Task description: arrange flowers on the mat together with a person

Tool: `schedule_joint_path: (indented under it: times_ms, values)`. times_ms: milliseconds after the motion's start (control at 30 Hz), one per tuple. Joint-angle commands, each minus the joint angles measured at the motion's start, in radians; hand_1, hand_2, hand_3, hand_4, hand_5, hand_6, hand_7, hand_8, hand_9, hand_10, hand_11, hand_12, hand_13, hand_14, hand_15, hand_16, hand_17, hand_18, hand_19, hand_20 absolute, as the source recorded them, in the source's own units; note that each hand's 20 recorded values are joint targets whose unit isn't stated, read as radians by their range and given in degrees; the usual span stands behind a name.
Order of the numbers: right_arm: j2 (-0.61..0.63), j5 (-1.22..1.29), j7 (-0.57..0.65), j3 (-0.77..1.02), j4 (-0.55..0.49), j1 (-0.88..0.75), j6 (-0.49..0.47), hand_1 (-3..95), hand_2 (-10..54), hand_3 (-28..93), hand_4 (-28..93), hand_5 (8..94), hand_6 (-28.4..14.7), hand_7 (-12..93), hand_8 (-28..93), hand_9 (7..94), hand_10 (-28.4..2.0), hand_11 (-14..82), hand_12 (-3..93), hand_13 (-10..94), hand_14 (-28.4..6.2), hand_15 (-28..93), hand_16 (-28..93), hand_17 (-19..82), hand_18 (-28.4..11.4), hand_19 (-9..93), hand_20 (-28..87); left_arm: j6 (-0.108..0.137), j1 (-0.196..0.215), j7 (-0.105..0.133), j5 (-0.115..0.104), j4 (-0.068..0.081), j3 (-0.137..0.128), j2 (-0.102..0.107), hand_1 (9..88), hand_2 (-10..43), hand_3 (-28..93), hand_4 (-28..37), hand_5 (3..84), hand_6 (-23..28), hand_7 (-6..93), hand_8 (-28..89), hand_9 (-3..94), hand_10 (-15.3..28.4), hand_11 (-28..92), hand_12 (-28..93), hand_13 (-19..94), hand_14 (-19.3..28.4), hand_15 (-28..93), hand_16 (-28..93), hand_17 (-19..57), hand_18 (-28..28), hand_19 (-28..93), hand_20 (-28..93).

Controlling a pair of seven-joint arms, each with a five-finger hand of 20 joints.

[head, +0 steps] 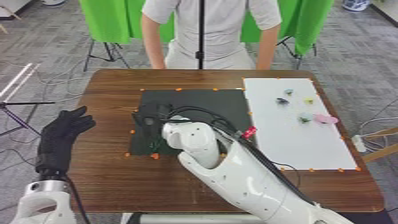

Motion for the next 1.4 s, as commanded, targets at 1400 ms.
schedule_joint_path:
  times_ms: [1400]
  values:
    - [0.227,1.227,-0.147,0.783,-0.646,-0.691,0.372,27.5,-5.6,69,-15,53.7,1.6,12,-9,75.6,-12.8,12.5,16.6,86,-5.9,41,30,42,-19.0,78,43,-0.043,0.013,-0.023,0.024,0.003,0.005,-0.029,21.7,7.2,63,-28.3,48.5,6.3,13.7,-4,46.5,16.0,21,15,38,20.9,25,1,2.9,14.4,17,16]
